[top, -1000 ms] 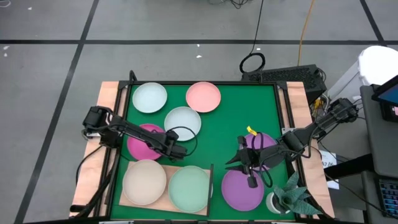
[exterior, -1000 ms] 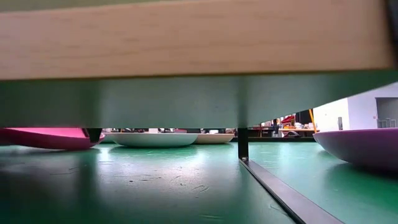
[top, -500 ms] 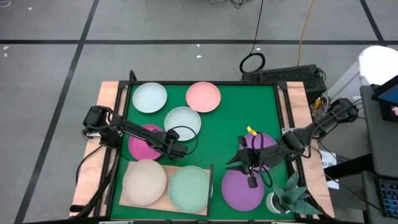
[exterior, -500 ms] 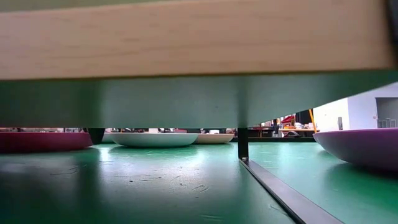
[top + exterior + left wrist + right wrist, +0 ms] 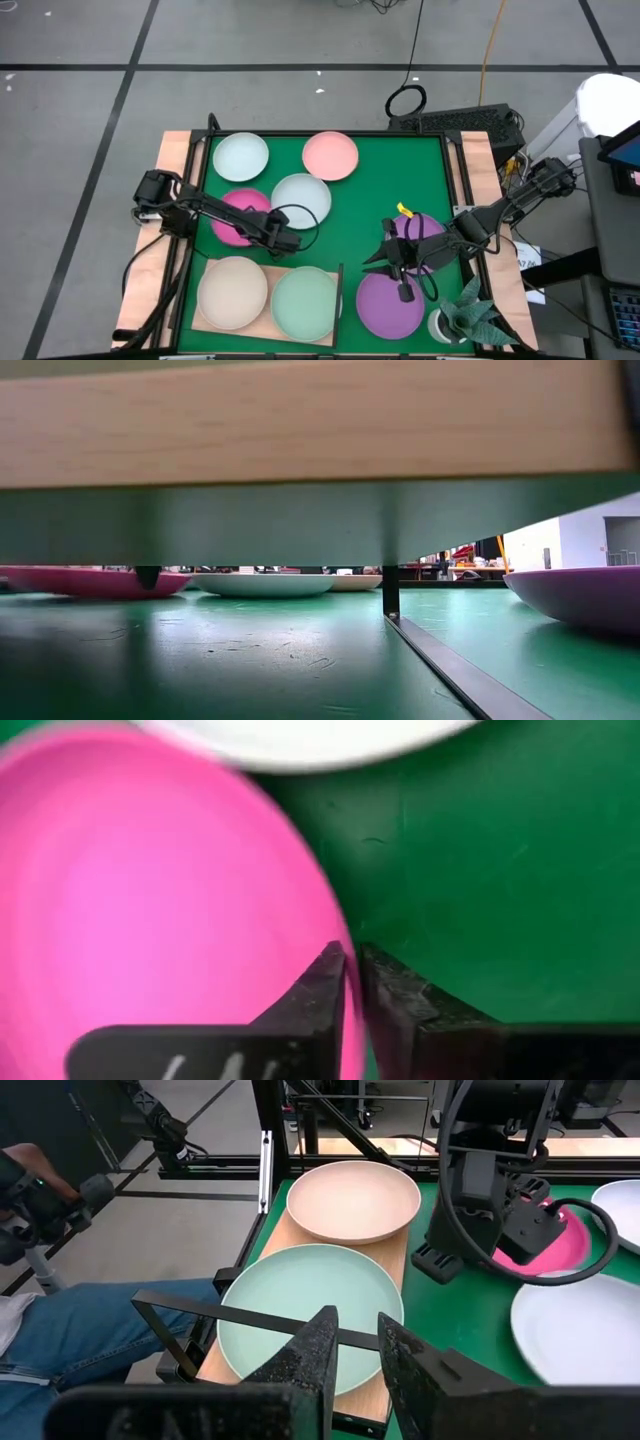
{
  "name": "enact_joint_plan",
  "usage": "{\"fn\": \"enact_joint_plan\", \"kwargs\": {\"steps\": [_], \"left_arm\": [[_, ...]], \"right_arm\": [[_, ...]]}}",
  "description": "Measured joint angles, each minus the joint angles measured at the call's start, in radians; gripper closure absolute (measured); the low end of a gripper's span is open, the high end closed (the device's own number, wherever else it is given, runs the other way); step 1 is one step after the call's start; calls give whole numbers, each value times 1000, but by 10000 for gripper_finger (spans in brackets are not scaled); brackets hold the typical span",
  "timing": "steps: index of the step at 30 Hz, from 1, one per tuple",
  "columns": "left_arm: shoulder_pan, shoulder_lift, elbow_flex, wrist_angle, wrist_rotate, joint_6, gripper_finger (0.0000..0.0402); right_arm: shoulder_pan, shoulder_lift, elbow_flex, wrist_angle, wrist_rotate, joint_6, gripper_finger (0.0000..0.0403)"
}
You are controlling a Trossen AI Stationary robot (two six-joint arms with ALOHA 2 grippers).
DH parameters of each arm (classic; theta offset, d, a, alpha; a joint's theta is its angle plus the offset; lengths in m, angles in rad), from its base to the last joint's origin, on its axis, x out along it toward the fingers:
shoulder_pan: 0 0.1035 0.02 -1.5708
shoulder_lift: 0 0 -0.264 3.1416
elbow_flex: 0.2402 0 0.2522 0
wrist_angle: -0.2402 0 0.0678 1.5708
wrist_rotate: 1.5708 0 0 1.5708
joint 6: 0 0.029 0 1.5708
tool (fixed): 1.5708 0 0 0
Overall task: Place and stack plates onto a shelf
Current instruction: Stack the pink plate on top of the brown plate on the shelf
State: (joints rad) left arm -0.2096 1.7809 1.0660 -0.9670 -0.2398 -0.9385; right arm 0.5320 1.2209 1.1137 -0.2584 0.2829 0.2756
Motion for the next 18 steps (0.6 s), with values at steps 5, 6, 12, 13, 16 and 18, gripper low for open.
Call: {"fn": "enact_joint_plan", "kwargs": {"steps": [5, 6, 12, 13, 16, 18], "left_arm": [[-12, 0, 1, -45, 2, 57, 391], [-17, 0, 5, -67, 10, 66, 392], [-69, 0, 84, -228, 17, 122, 392], [-81, 0, 108, -258, 16, 126, 392], [-123, 0, 183, -350, 9, 122, 392], [-156, 0, 242, -397, 4, 121, 392]], "right_arm": [[0, 0, 0, 0, 0, 0, 342], [0, 0, 0, 0, 0, 0, 342], [0, 0, 1, 0, 0, -3, 342], [0, 0, 1, 0, 0, -3, 342], [0, 0, 1, 0, 0, -3, 342], [0, 0, 1, 0, 0, -3, 342]]}}
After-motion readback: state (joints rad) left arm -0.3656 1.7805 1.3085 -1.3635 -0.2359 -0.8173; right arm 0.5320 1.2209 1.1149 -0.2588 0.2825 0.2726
